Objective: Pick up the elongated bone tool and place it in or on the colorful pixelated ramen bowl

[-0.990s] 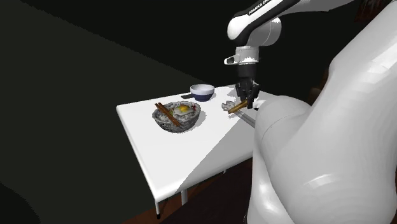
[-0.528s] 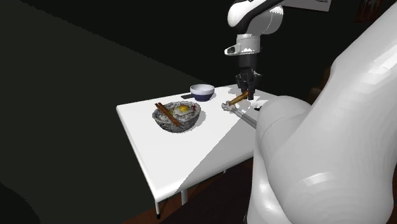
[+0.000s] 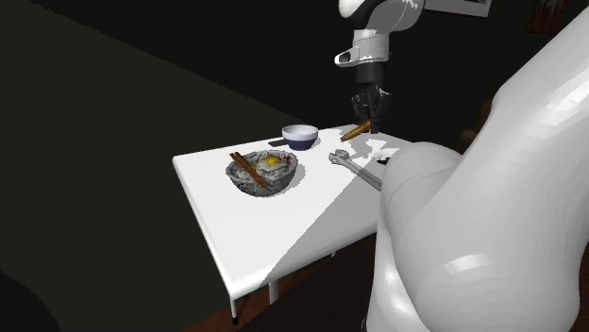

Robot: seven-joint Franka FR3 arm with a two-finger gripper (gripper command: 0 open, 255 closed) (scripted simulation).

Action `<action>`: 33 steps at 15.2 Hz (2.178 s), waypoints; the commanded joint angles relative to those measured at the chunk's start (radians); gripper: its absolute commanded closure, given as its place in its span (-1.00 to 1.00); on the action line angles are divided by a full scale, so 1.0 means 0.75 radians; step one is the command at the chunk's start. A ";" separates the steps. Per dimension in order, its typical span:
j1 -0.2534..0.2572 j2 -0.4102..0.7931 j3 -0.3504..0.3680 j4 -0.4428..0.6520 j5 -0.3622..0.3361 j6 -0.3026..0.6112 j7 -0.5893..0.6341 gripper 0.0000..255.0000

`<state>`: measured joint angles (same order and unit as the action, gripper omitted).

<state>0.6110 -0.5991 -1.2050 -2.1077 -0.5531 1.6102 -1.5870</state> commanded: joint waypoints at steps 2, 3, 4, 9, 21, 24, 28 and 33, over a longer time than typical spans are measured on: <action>-0.005 0.002 0.031 0.044 0.016 -0.050 -0.005 1.00; -0.006 0.003 0.040 0.058 0.021 -0.067 -0.007 1.00; -0.008 0.004 0.049 0.073 0.026 -0.083 -0.010 1.00; 0.044 0.038 0.115 0.046 0.096 -0.067 0.099 1.00; 0.316 0.263 0.169 0.081 0.354 0.028 0.345 1.00; 0.405 0.356 0.146 0.123 0.440 0.051 0.377 1.00; 0.493 0.466 0.104 0.159 0.535 0.085 0.385 1.00; 0.503 0.494 0.070 0.085 0.549 0.176 0.365 1.00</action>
<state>0.9869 -0.2334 -1.1463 -2.0319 -0.1431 1.7277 -1.3089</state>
